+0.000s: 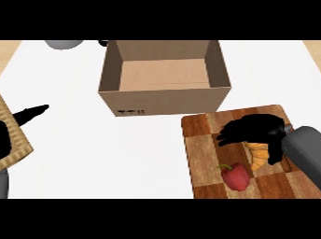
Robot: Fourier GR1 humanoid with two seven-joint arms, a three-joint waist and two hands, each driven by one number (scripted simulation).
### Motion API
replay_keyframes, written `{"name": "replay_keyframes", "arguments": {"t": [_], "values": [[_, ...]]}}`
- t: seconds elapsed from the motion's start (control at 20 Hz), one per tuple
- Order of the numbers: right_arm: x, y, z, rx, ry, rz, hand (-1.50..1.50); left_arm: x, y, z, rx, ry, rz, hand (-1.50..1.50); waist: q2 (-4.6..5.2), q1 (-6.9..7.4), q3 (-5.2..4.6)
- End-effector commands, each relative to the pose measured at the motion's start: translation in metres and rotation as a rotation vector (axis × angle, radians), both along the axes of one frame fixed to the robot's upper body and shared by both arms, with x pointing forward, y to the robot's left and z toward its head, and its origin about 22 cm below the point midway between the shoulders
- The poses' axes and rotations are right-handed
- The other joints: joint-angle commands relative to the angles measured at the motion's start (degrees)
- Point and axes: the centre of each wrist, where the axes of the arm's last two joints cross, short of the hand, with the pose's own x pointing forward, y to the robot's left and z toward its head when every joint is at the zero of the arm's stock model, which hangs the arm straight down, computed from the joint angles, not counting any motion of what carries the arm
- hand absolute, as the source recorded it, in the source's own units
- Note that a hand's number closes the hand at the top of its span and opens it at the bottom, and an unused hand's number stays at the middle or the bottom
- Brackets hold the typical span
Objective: Pick the croissant from the cutting board and place it in the cardboard box
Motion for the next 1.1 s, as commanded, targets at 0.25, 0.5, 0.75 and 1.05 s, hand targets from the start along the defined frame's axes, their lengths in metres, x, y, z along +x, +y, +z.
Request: {"name": "replay_keyframes", "arguments": {"t": [0.25, 0.5, 0.75, 1.05], "values": [[-0.010, 0.026, -0.020, 0.176, -0.136, -0.026, 1.50, 0.002, 0.000, -0.003, 0.013, -0.052, 0.085, 0.00, -0.02, -0.32, 0.06], [0.012, 0.014, -0.007, 0.204, -0.245, -0.307, 1.50, -0.005, 0.000, 0.004, 0.011, -0.060, 0.073, 0.00, -0.10, -0.29, 0.04], [-0.025, -0.065, -0.046, 0.057, -0.204, -1.064, 1.50, -0.022, 0.032, 0.014, 0.027, 0.000, 0.150, 0.00, -2.58, -9.05, -0.21], [-0.014, -0.050, -0.033, 0.070, -0.441, -1.476, 1.50, -0.037, 0.043, 0.013, 0.021, 0.020, 0.188, 0.00, -3.46, -8.35, -0.81]]}}
